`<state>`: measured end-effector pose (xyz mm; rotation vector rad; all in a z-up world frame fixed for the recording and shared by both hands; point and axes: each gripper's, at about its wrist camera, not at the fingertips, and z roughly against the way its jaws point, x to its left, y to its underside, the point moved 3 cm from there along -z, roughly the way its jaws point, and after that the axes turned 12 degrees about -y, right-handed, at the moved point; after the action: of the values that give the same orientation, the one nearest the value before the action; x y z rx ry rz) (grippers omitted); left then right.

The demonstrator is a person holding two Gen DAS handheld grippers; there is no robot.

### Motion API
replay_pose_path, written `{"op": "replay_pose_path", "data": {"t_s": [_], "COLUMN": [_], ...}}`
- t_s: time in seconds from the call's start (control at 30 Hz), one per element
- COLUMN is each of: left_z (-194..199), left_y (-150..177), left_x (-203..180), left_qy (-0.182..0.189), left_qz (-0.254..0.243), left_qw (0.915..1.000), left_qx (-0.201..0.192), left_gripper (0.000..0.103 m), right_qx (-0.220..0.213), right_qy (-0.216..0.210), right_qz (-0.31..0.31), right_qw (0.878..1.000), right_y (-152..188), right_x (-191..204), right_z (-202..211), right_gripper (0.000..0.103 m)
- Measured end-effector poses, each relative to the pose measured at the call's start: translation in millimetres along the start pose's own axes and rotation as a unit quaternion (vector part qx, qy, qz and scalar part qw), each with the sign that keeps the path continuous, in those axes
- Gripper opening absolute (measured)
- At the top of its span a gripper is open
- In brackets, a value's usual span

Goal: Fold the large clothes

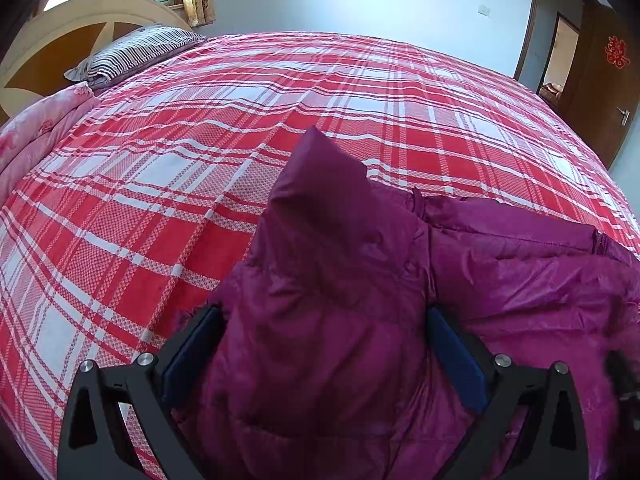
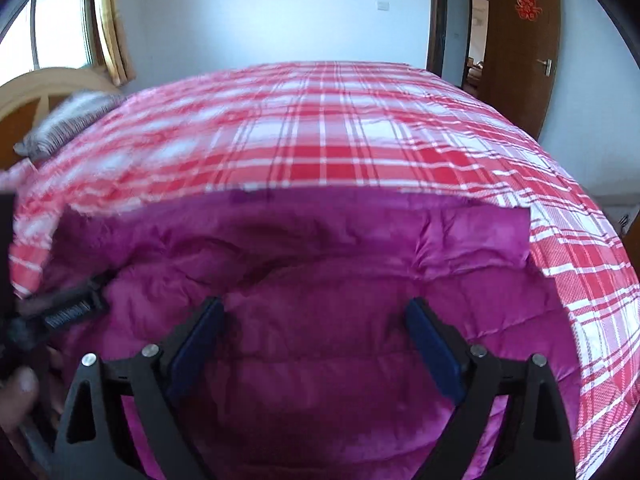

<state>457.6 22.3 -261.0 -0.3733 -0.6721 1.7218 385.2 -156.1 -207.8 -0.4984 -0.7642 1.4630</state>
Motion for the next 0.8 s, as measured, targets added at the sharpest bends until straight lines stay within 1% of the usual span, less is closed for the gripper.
{"op": "replay_pose_path", "data": {"t_s": [0.03,0.1,0.13,0.2,0.23,0.3,0.37,0.4,0.47,0.53,0.57,0.6,0.67,0.7,0.73,0.77,0.8], "left_z": [1,10,21,44,56,70,76,79,80,79,80,84,86,87,86,84,83], "left_y": [0,2,5,11,16,32,51,65,81,97,101,103,104,104,104,104,103], "left_x": [2,10,17,37,49,73,93,103,108,107,106,104,98,96,88,83,81], "left_qy": [0.01,0.05,0.077,0.1,0.112,0.137,0.153,0.178,0.201,0.234,0.238,0.236,0.25,0.256,0.269,0.268,0.26], "left_qz": [0.004,0.003,0.003,0.001,-0.002,-0.003,0.008,0.015,0.022,0.03,0.033,0.031,0.037,0.04,0.037,0.03,0.027], "left_qw": [0.9999,0.9986,0.9968,0.995,0.9936,0.9905,0.9882,0.9838,0.9788,0.9707,0.9698,0.971,0.9675,0.9657,0.9622,0.9624,0.9649], "left_qx": [0.003,0.018,0.018,-0.005,-0.011,-0.009,0.002,0.014,0.031,0.048,0.042,0.023,0.017,0.014,0.018,0.027,0.022], "left_gripper": [0.102,0.102,0.102,0.102,0.102,0.102,0.102,0.102,0.102,0.102,0.102,0.102,0.101,0.091,0.079,0.063,0.062], "right_qx": [-0.001,0.007,0.011,0.019,0.021,0.024,0.022,0.021,0.019,0.017,0.016,0.015,0.012,0.011,0.01,0.008,0.007], "right_qy": [0.003,-0.004,-0.006,-0.011,-0.011,-0.008,-0.01,-0.011,-0.011,-0.014,-0.016,-0.017,-0.02,-0.022,-0.023,-0.025,-0.026], "right_qz": [-0.002,-0.01,-0.013,-0.017,-0.019,-0.017,-0.017,-0.019,-0.019,-0.02,-0.021,-0.021,-0.023,-0.024,-0.025,-0.026,-0.026], "right_qw": [1.0,1.0,1.0,1.0,1.0,1.0,1.0,1.0,1.0,1.0,1.0,1.0,0.999,0.999,0.999,0.999,0.999], "right_y": [3,5,5,6,7,7,8,9,9,9,9,9,9,9,9,9,10], "right_x": [-2,-6,-8,-9,-10,-7,-7,-8,-7,-7,-8,-8,-8,-8,-9,-9,-9], "right_z": [-5,-11,-14,-19,-21,-23,-21,-21,-20,-20,-19,-19,-18,-17,-17,-16,-16], "right_gripper": [0.095,0.098,0.099,0.101,0.101,0.102,0.102,0.102,0.102,0.102,0.102,0.102,0.102,0.102,0.102,0.102,0.102]}}
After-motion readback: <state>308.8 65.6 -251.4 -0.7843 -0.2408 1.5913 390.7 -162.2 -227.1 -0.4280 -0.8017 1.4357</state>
